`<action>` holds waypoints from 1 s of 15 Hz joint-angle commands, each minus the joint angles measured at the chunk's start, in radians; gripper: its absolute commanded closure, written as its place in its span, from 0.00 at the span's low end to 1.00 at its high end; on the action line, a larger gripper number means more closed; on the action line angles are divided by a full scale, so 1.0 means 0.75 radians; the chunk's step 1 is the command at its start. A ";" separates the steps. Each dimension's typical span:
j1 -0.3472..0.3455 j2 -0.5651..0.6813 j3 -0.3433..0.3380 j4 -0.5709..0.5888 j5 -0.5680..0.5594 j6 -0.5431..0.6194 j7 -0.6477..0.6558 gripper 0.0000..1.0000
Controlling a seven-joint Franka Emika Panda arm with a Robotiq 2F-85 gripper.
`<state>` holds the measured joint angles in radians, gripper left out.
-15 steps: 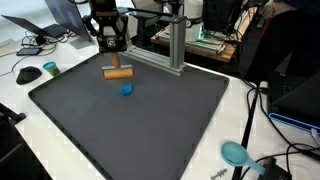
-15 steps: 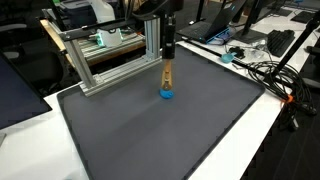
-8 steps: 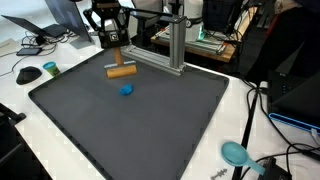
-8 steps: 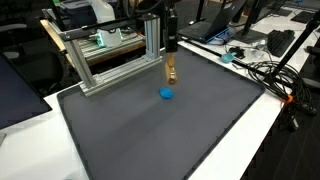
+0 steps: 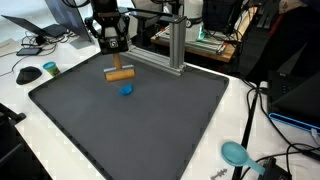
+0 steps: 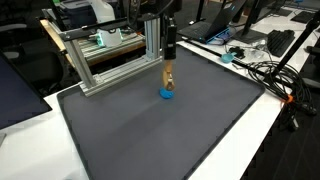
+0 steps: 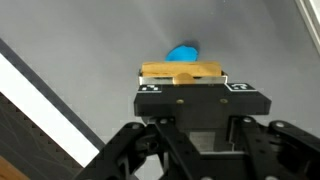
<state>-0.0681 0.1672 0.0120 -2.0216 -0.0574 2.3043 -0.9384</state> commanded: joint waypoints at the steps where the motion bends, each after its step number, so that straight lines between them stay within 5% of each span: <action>1: 0.003 0.030 -0.001 -0.006 -0.041 0.052 -0.027 0.78; 15: -0.013 0.182 0.022 -0.021 -0.079 0.174 -0.085 0.78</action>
<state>-0.0674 0.2894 0.0157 -2.0320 -0.1138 2.4115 -0.9741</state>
